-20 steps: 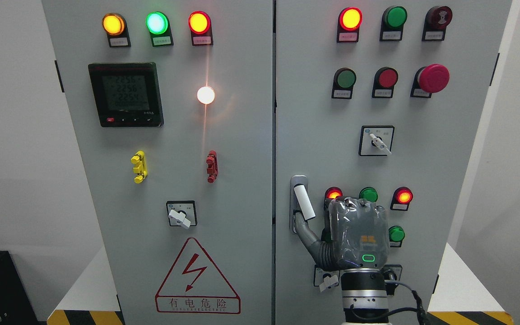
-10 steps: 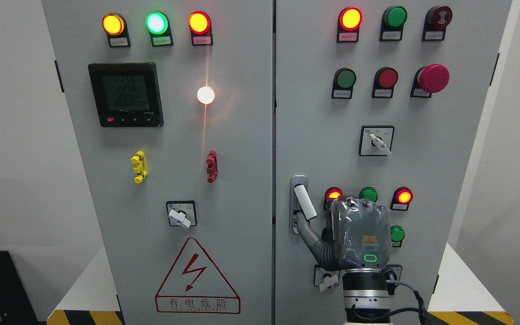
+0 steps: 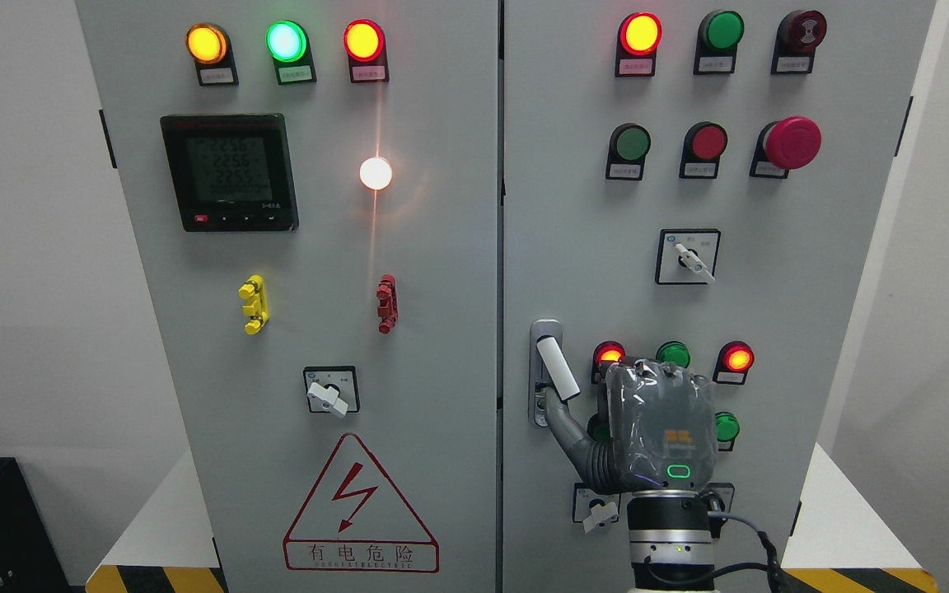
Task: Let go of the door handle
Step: 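Rotate the gripped handle with the right hand toward horizontal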
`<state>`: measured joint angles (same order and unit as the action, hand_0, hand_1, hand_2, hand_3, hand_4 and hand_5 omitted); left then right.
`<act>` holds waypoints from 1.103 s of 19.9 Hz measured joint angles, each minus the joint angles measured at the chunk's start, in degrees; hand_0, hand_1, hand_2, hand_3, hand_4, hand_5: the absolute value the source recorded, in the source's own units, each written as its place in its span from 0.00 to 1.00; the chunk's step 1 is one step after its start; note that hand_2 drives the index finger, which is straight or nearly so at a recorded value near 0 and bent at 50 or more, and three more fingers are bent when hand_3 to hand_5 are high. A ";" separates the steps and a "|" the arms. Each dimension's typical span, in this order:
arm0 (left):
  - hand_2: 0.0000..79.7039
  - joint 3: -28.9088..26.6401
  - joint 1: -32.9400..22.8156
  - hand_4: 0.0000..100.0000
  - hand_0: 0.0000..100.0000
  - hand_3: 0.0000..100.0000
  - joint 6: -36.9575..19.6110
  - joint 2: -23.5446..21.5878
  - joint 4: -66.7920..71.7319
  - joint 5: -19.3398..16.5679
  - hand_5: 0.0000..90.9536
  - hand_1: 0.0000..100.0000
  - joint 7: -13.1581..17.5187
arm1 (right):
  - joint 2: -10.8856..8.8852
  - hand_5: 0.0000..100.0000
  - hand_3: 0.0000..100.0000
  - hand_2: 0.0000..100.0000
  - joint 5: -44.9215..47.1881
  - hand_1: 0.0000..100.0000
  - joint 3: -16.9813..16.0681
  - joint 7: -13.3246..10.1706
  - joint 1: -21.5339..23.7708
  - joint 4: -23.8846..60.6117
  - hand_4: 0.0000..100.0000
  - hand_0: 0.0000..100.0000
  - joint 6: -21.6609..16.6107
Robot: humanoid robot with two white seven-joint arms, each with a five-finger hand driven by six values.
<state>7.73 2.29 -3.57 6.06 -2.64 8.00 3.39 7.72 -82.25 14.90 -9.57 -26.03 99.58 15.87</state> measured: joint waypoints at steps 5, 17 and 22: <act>0.00 0.00 0.00 0.00 0.12 0.00 0.01 0.00 0.00 0.00 0.00 0.56 0.00 | 0.00 1.00 1.00 0.96 0.10 0.40 -0.01 0.00 0.03 0.26 0.99 0.40 0.00; 0.00 0.00 0.00 0.00 0.12 0.00 0.00 0.00 0.00 0.00 0.00 0.56 0.00 | -0.01 1.00 1.00 0.96 0.17 0.41 -0.40 -0.13 0.08 0.64 0.99 0.39 0.05; 0.00 0.00 0.00 0.00 0.12 0.00 0.01 0.00 0.00 0.00 0.00 0.56 0.00 | -0.01 1.00 1.00 0.96 0.19 0.41 -0.52 -0.16 0.09 0.74 0.99 0.40 -0.02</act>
<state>7.73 2.29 -3.56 6.06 -2.64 8.00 3.39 7.71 -82.05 14.38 -9.73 -25.94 100.31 15.84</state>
